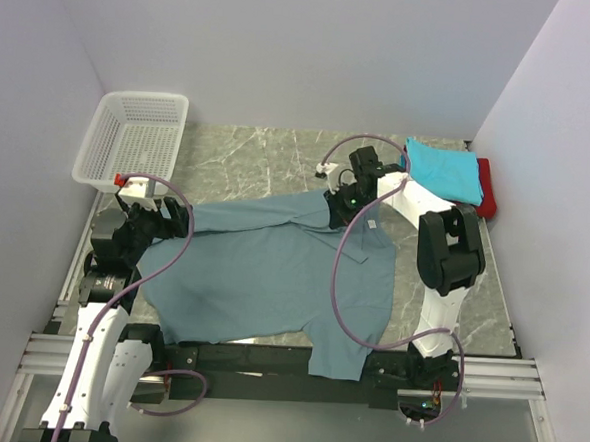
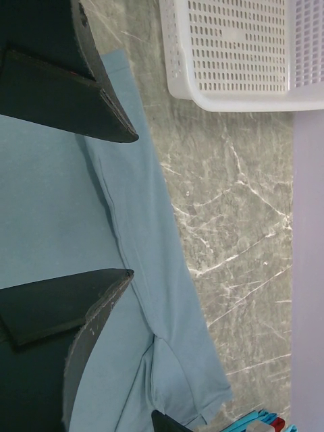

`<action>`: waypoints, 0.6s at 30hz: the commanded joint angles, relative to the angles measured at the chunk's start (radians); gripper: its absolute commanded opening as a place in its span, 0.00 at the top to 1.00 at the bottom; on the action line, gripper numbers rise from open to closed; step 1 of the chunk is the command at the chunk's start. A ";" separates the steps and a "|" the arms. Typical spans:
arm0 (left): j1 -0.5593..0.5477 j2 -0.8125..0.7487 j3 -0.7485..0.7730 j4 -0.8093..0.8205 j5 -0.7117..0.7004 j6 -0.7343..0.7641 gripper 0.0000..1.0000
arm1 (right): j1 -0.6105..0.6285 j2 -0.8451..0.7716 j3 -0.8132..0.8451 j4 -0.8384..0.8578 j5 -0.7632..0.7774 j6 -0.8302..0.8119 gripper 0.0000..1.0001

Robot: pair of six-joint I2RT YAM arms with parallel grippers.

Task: Fold and stack the t-shirts
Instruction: Fold the tshirt

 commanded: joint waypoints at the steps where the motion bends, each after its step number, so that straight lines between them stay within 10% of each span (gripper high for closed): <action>1: -0.003 -0.001 0.021 0.019 0.018 0.014 0.19 | 0.010 -0.073 -0.005 0.014 0.005 -0.013 1.00; 18: -0.003 -0.002 0.021 0.020 0.023 0.013 0.19 | 0.147 -0.106 -0.019 -0.016 0.058 0.006 1.00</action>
